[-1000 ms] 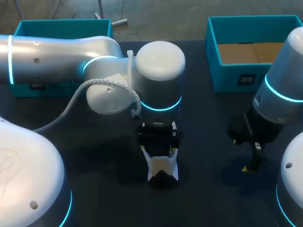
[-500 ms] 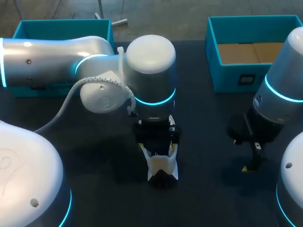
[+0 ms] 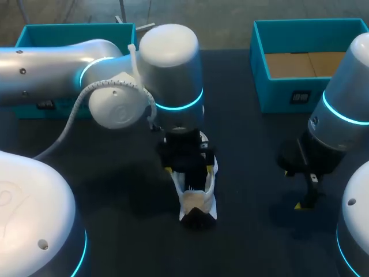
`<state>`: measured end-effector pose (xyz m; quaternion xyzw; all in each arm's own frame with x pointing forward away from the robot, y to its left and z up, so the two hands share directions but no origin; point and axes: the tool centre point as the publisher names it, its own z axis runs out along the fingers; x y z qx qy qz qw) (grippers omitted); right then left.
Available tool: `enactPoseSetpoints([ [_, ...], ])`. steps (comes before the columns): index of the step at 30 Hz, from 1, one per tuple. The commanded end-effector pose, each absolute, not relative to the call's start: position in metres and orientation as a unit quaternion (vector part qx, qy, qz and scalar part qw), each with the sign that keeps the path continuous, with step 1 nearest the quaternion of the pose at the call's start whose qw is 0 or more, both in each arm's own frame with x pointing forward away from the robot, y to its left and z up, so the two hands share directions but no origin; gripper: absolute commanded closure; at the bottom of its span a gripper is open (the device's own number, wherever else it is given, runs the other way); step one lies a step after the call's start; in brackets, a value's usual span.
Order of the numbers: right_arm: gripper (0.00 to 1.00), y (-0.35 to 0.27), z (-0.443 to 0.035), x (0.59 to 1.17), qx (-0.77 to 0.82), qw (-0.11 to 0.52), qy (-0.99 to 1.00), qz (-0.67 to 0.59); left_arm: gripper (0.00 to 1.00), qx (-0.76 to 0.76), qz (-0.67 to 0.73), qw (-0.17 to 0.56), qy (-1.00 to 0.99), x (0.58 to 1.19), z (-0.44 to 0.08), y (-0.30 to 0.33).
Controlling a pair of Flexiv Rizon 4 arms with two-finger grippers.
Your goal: Take the shoe out of the shoebox, open the shoe tongue, remove and reinsert the insole, then place the shoe into the shoebox
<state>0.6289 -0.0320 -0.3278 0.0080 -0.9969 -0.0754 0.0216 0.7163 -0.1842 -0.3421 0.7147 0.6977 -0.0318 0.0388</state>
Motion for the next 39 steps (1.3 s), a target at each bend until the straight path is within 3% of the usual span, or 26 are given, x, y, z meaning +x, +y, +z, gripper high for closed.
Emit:
enactPoseSetpoints([
  [1,0.00,-0.032,-0.329,0.628,0.008,0.020,-0.997,-0.075,0.00,0.714,-0.034,0.041,0.698,0.721,-0.339,-0.182],
  [29,0.00,-0.032,-0.329,0.628,0.008,0.020,-0.997,-0.075,0.00,0.723,-0.045,0.058,0.687,0.741,-0.318,-0.201],
  [39,0.00,-0.032,-0.329,0.628,0.008,0.020,-0.997,-0.075,0.00,0.714,-0.027,0.076,0.696,0.761,-0.288,-0.190],
])
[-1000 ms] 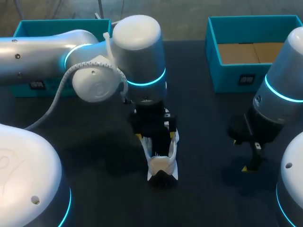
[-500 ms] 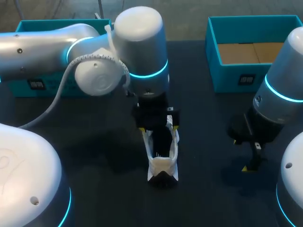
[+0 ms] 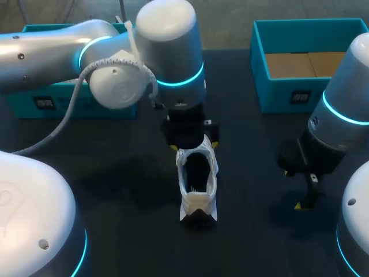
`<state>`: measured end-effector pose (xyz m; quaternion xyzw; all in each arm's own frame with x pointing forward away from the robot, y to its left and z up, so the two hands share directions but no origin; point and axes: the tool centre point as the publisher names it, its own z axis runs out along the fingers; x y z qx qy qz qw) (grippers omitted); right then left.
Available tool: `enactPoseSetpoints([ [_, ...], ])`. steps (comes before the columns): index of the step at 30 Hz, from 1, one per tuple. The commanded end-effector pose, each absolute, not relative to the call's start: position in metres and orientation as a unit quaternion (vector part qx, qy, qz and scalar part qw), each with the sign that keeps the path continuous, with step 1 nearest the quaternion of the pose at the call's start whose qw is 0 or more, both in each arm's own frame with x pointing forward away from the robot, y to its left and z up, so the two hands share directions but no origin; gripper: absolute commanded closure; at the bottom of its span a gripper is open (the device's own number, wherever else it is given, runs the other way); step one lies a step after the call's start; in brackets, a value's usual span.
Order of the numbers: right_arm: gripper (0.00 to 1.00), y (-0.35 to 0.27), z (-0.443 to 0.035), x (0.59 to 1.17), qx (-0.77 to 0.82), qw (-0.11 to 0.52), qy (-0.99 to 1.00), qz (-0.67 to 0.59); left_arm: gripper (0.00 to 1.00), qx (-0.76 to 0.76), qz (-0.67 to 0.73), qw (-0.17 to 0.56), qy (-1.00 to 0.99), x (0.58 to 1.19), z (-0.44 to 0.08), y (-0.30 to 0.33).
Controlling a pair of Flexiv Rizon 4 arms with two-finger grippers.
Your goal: Take the shoe out of the shoebox, open the shoe tongue, remove and reinsert the insole, then place the shoe into the shoebox
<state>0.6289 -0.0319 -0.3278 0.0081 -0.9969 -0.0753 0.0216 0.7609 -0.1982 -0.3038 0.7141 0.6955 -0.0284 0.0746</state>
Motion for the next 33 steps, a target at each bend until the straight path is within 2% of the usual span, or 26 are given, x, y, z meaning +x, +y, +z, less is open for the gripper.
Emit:
enactPoseSetpoints([
  [1,0.00,-0.032,-0.329,0.628,0.008,0.020,-0.997,-0.075,0.00,0.713,-0.027,0.077,0.696,0.763,-0.286,-0.189],
  [4,0.00,-0.032,-0.329,0.628,0.008,0.020,-0.997,-0.075,0.01,0.715,-0.035,0.067,0.695,0.767,-0.283,-0.189],
  [5,0.00,-0.032,-0.329,0.628,0.008,0.020,-0.997,-0.075,0.06,0.715,-0.037,0.061,0.696,0.768,-0.282,-0.190],
  [8,0.00,-0.032,-0.329,0.628,0.008,0.020,-0.997,-0.075,0.33,0.713,-0.036,0.053,0.698,0.769,-0.283,-0.191],
  [10,0.00,-0.032,-0.329,0.628,0.008,0.020,-0.997,-0.075,0.41,0.712,-0.033,0.051,0.699,0.770,-0.283,-0.191],
  [11,0.00,-0.032,-0.329,0.628,0.008,0.020,-0.997,-0.075,0.51,0.710,-0.034,0.054,0.701,0.770,-0.282,-0.191],
  [27,0.00,-0.032,-0.329,0.628,0.008,0.020,-0.997,-0.075,0.58,0.702,-0.049,0.056,0.708,0.782,-0.281,-0.197],
  [33,0.00,-0.032,-0.329,0.628,0.008,0.020,-0.997,-0.075,0.62,0.708,-0.058,0.045,0.703,0.769,-0.294,-0.201],
])
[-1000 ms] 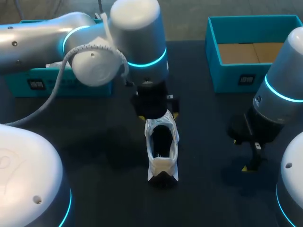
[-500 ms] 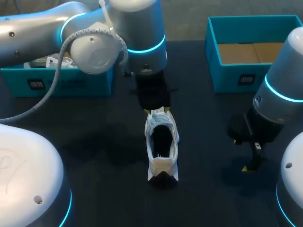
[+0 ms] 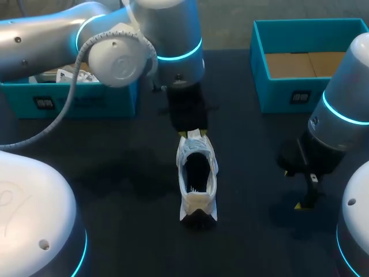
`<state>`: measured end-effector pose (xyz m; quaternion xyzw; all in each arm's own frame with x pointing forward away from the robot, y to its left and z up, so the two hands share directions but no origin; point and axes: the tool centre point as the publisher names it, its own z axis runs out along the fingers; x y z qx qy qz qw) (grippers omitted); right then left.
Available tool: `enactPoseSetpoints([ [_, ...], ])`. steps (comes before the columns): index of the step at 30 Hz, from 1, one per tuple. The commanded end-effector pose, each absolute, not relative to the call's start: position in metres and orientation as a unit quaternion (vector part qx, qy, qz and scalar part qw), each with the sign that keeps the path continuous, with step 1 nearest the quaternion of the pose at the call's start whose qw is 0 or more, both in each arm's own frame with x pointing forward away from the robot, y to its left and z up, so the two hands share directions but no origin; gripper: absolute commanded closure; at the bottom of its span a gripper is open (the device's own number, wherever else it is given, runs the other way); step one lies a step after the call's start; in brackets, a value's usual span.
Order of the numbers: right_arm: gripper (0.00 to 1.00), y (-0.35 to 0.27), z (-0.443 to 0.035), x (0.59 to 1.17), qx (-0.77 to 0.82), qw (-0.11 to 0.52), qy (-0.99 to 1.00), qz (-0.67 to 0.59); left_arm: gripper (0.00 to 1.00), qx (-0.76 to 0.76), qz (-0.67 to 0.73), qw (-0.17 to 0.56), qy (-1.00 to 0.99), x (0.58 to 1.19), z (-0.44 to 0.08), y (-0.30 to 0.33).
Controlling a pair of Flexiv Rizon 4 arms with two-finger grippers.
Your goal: Take the shoe out of the shoebox, open the shoe tongue, remove and reinsert the insole, then place the shoe into the shoebox
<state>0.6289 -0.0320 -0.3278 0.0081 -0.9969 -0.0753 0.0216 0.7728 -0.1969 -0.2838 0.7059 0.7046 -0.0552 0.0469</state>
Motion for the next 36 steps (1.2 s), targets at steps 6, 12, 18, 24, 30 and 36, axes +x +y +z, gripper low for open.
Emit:
enactPoseSetpoints([
  [6,0.00,-0.032,-0.329,0.628,0.008,0.020,-0.997,-0.075,0.71,0.713,-0.059,0.039,0.697,0.763,-0.305,-0.203],
  [12,0.00,-0.032,-0.329,0.628,0.008,0.020,-0.997,-0.075,0.70,0.727,-0.063,0.024,0.684,0.751,-0.316,-0.202],
  [18,0.00,-0.032,-0.329,0.628,0.008,0.020,-0.997,-0.075,0.65,0.743,-0.059,0.010,0.667,0.738,-0.324,-0.199],
  [24,0.00,-0.032,-0.329,0.628,0.008,0.020,-0.997,-0.075,0.63,0.748,-0.060,0.013,0.661,0.740,-0.317,-0.198],
  [30,0.00,-0.032,-0.329,0.628,0.008,0.020,-0.997,-0.075,0.63,0.755,-0.065,-0.008,0.653,0.735,-0.332,-0.205],
  [36,0.00,-0.032,-0.329,0.628,0.008,0.020,-0.997,-0.075,0.64,0.755,-0.067,0.014,0.653,0.734,-0.319,-0.200],
])
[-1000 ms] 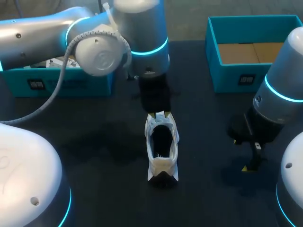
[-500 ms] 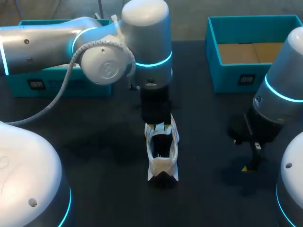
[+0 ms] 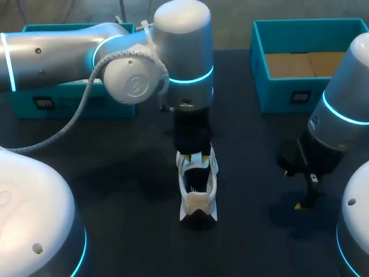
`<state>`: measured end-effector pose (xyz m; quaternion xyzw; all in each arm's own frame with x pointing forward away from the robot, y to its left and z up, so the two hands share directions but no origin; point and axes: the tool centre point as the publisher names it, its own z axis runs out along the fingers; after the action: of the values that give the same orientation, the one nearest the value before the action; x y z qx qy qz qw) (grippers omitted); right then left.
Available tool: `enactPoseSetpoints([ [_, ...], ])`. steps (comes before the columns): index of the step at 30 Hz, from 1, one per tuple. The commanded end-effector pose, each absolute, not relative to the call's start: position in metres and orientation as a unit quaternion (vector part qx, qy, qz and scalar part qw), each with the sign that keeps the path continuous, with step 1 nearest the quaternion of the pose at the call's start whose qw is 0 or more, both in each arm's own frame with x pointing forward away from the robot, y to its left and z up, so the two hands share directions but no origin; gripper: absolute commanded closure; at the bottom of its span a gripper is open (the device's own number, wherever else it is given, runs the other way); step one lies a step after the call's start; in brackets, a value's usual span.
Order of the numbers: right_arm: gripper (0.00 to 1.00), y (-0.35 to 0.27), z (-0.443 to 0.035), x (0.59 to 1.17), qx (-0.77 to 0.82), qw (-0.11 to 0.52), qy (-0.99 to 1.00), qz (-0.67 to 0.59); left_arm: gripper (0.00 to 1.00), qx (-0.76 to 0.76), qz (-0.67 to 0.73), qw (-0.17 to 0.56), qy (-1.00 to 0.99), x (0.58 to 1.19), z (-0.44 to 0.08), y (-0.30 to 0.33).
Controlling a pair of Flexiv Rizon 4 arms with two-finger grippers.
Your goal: Take the shoe out of the shoebox, open the shoe tongue, remove and reinsert the insole, then place the shoe into the shoebox
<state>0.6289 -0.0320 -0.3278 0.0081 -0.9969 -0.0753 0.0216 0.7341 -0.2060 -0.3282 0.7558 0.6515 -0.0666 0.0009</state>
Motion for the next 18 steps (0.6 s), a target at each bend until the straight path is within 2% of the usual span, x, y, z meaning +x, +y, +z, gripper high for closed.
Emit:
enactPoseSetpoints([
  [1,0.00,-0.032,-0.329,0.628,0.008,0.020,-0.997,-0.075,0.65,0.754,-0.068,0.019,0.653,0.734,-0.314,-0.199],
  [7,0.00,-0.032,-0.329,0.628,0.008,0.020,-0.997,-0.075,0.66,0.746,-0.071,0.035,0.662,0.736,-0.307,-0.194],
  [18,0.00,-0.032,-0.329,0.628,0.008,0.020,-0.997,-0.075,0.72,0.751,-0.083,0.010,0.655,0.722,-0.341,-0.211],
])
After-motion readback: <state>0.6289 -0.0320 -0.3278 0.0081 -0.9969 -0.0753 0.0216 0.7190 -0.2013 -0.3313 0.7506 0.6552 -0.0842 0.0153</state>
